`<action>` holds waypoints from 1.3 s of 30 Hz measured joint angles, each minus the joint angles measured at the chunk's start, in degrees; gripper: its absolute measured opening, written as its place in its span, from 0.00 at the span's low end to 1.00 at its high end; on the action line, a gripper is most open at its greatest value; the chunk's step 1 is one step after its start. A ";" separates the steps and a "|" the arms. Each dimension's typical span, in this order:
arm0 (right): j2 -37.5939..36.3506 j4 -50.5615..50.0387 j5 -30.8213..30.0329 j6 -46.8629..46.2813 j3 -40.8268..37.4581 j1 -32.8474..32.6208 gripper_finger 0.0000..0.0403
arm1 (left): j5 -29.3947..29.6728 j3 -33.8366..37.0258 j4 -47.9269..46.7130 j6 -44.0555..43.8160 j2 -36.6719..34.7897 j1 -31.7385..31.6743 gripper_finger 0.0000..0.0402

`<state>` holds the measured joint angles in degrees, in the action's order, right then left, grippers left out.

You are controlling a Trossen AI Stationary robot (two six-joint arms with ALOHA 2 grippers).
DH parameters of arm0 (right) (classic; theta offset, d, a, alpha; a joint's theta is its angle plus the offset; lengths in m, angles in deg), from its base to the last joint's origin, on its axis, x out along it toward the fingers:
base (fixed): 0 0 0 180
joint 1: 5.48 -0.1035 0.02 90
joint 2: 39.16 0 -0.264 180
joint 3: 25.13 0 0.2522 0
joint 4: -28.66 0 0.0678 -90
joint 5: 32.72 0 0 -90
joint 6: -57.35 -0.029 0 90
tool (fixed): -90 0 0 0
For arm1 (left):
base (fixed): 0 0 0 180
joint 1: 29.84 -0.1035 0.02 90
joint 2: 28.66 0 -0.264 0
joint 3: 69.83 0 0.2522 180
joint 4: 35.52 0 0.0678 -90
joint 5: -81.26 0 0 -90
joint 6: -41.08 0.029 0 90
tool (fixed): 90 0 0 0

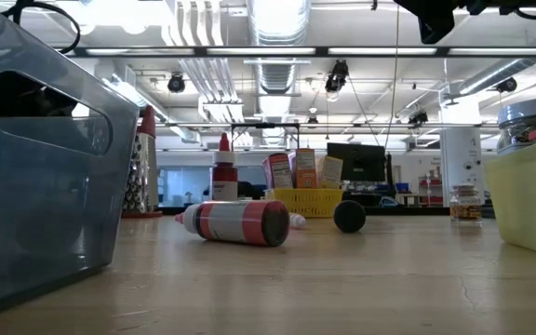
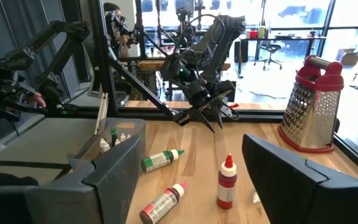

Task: Pick & Place Kitchen Items
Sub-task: Put the black food coloring bottle into the black bin

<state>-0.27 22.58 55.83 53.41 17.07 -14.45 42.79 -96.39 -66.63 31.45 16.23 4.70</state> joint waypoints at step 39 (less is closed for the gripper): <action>0.00 0.00 -0.02 -0.09 0.00 -0.02 0.83 | -0.06 -12.72 29.24 3.19 0.09 -0.41 0.26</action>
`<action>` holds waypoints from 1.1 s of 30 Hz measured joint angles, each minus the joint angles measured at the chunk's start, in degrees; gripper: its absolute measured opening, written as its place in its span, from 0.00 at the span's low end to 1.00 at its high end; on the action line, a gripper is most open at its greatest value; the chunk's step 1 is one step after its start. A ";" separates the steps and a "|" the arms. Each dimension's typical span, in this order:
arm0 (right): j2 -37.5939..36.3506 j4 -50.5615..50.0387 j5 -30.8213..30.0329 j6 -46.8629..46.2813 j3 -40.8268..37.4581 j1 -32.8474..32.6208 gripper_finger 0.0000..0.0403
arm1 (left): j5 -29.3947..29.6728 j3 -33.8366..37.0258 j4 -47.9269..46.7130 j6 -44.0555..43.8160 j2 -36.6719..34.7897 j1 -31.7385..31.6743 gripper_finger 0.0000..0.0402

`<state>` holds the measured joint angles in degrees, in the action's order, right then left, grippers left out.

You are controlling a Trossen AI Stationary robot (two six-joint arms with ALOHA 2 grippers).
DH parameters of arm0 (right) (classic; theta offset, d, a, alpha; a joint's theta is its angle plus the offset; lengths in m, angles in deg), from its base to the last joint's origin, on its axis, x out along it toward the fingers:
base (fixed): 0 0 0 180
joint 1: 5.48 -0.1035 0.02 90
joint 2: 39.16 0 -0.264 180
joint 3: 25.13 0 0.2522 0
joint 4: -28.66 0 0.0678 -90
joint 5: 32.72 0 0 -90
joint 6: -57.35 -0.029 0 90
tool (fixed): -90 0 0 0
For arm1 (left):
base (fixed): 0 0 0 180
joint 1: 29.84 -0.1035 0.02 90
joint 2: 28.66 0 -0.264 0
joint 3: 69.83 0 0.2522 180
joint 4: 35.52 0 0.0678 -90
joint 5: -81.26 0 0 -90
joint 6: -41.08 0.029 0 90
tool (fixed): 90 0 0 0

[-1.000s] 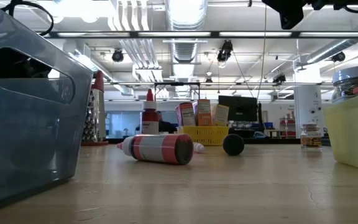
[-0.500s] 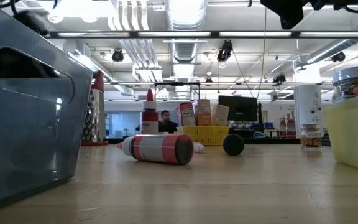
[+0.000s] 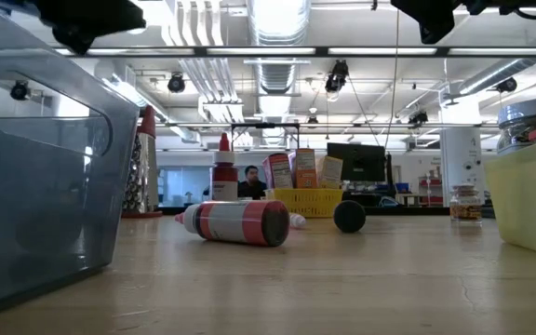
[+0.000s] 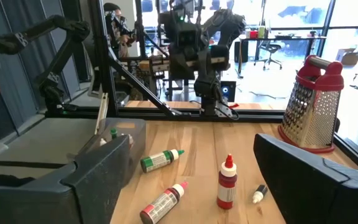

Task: Pick & Place Kitchen Items
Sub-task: Put the black food coloring bottle into the black bin

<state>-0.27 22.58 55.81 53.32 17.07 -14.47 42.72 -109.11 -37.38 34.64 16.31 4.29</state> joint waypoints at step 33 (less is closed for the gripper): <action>0.00 -0.22 0.02 0.00 0.00 0.00 0.59 | -24.47 -7.81 -6.39 -7.48 2.51 -17.10 0.51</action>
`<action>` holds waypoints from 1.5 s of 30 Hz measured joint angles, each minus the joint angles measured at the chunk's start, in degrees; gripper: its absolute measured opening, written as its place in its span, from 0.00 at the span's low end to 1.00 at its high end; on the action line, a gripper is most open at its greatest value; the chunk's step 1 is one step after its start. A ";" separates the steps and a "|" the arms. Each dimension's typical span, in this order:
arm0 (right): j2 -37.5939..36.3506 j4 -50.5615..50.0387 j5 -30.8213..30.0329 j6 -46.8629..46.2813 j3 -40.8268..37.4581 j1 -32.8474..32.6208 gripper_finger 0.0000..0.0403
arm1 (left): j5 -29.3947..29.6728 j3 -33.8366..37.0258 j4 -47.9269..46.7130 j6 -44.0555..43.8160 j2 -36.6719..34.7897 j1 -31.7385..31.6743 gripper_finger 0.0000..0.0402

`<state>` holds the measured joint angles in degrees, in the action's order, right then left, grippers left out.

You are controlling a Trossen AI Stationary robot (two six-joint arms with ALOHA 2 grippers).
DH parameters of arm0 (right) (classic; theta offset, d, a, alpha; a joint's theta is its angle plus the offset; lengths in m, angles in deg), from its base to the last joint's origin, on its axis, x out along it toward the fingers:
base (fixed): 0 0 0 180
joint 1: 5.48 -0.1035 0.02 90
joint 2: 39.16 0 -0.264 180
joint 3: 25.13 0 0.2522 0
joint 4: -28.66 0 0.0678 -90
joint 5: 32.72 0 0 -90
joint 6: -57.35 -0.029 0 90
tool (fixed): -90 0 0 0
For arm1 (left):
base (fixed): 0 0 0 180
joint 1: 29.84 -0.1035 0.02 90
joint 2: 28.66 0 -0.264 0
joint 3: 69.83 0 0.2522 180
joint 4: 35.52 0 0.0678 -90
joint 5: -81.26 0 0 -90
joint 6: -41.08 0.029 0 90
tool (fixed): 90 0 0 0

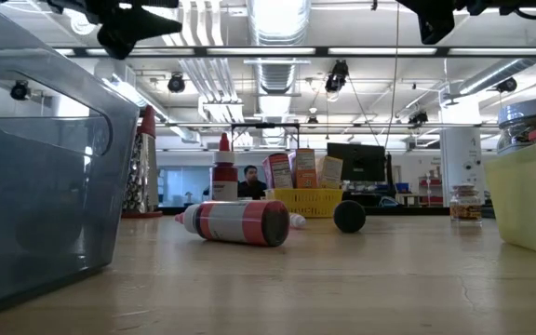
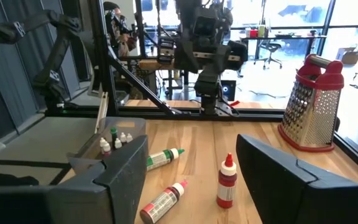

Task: Pick & Place Kitchen Items
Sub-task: Put the black food coloring bottle into the black bin

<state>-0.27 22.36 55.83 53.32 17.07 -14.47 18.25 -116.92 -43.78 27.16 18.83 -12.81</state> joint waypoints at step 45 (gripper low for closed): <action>0.00 0.02 0.00 0.15 0.00 0.02 0.81 | -26.41 -27.57 -50.34 20.48 25.75 -32.09 0.51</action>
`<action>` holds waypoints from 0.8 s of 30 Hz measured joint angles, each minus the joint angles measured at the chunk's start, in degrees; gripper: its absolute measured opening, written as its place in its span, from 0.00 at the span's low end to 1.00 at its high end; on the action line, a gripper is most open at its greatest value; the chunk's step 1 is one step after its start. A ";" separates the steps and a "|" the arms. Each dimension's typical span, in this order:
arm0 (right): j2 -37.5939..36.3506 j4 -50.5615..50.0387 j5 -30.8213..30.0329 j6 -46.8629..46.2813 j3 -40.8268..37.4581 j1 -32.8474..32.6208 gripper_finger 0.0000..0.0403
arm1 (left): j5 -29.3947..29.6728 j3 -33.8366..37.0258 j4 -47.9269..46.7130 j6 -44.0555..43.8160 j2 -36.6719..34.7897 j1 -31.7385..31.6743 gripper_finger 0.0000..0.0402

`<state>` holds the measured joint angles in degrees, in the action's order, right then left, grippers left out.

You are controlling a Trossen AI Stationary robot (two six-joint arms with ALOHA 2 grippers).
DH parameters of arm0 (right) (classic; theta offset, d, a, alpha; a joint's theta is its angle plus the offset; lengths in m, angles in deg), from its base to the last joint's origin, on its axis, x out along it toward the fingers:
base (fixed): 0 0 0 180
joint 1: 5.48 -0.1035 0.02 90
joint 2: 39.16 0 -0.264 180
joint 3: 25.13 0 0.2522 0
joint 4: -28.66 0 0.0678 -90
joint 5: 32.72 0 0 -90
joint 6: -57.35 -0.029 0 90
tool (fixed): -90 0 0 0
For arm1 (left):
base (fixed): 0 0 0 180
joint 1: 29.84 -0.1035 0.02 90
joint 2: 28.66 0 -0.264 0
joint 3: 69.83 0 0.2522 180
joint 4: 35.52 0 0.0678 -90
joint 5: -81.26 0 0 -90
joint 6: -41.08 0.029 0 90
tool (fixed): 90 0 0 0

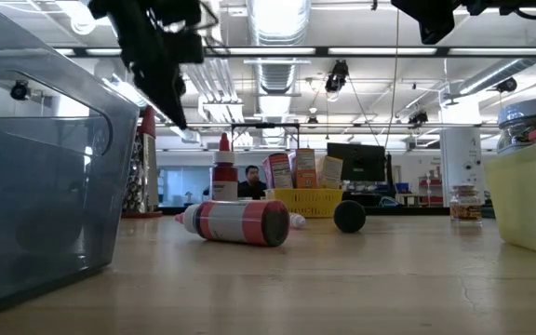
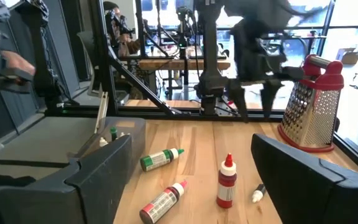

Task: Pick & Place Kitchen Items
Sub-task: Put the black food coloring bottle into the black bin

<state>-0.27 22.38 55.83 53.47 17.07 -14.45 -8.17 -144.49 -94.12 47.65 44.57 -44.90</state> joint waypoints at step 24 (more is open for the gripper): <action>0.00 0.00 0.00 0.02 0.00 -0.02 0.83 | -7.96 6.54 16.65 31.50 13.21 -7.07 0.51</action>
<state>-0.27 22.38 55.83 53.49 17.07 -14.47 -16.13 -137.95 -77.47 79.15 57.79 -51.97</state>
